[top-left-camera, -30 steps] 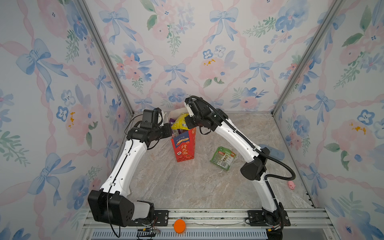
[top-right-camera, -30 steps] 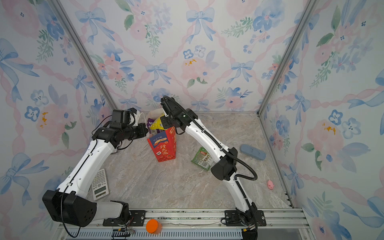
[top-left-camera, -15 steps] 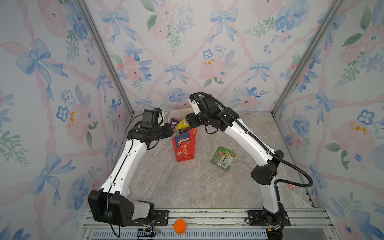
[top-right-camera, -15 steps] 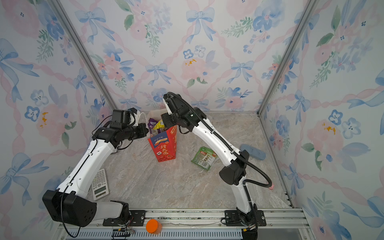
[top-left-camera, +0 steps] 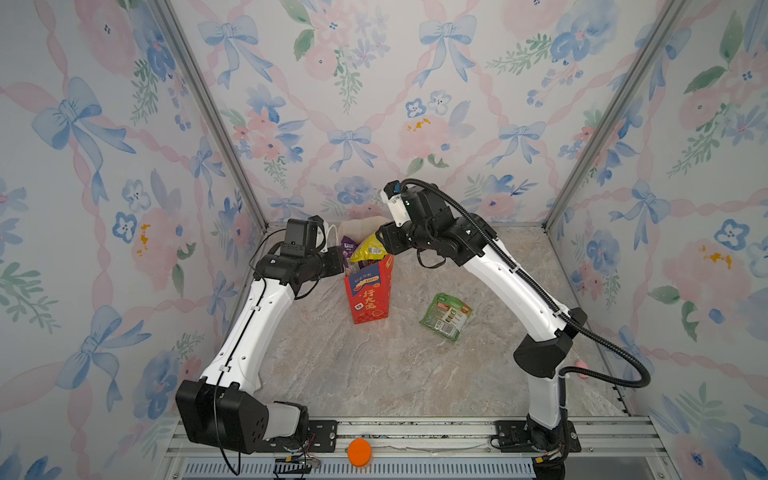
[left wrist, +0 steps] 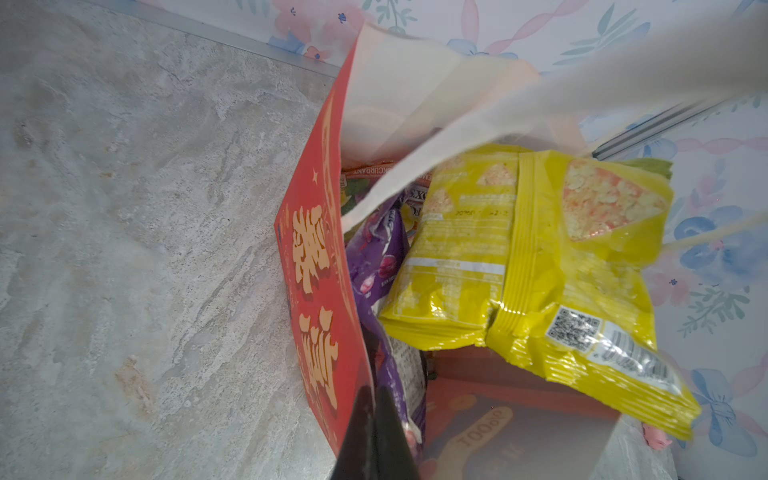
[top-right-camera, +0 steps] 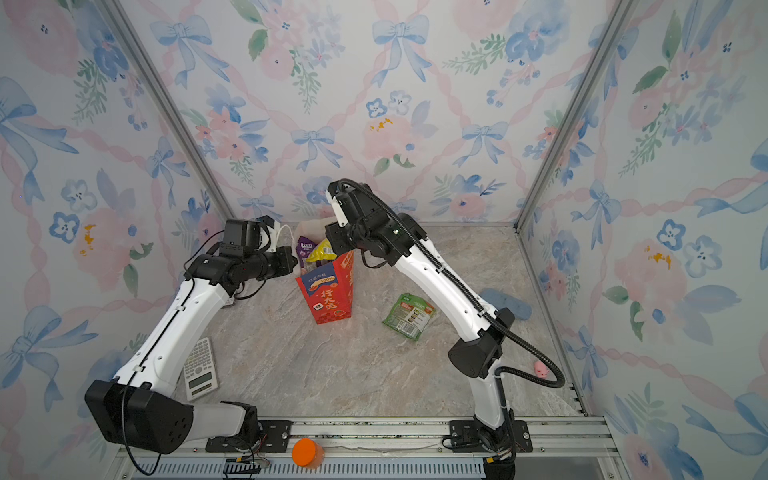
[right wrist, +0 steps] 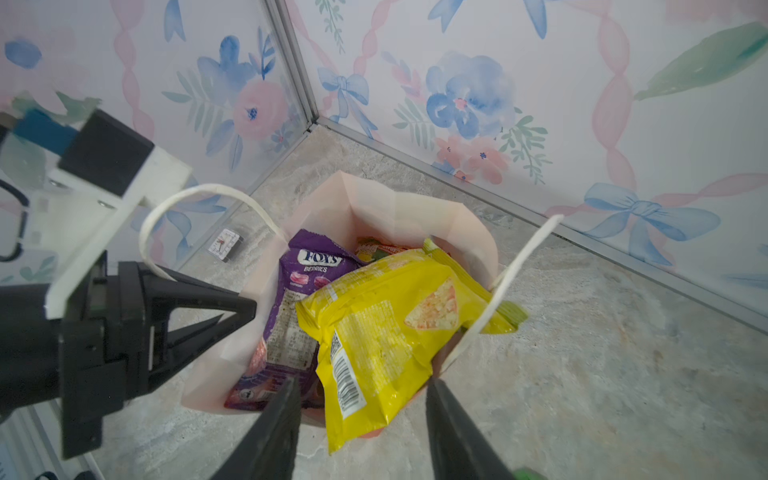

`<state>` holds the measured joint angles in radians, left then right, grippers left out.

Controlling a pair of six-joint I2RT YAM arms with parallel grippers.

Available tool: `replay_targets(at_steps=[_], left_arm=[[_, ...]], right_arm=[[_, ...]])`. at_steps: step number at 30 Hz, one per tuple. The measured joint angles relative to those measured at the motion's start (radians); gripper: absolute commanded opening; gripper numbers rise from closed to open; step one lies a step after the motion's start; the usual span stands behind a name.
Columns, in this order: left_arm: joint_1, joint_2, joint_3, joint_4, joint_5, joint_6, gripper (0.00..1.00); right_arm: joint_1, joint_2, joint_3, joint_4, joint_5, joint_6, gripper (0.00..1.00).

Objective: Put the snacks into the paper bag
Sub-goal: 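Open the right gripper and push the yellow packet deeper into the bag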

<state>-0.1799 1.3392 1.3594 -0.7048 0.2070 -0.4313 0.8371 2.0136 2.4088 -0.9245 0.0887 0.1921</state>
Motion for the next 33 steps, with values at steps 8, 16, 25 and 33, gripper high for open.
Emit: replay_targets(at_steps=[8, 16, 25, 33], left_arm=[[0.000, 0.000, 0.000, 0.000, 0.000, 0.000, 0.00], [0.000, 0.000, 0.000, 0.000, 0.000, 0.000, 0.00], [0.000, 0.000, 0.000, 0.000, -0.001, 0.000, 0.00], [0.000, 0.000, 0.000, 0.000, 0.000, 0.000, 0.00]], right_arm=[[0.003, 0.053, 0.011, -0.057, -0.003, 0.009, 0.40], [-0.008, 0.256, 0.177, -0.089, -0.017, 0.015, 0.35], [-0.030, 0.332, 0.275, -0.106, -0.064, 0.037, 0.31], [-0.034, 0.347, 0.299, -0.135, -0.137, 0.032, 0.56]])
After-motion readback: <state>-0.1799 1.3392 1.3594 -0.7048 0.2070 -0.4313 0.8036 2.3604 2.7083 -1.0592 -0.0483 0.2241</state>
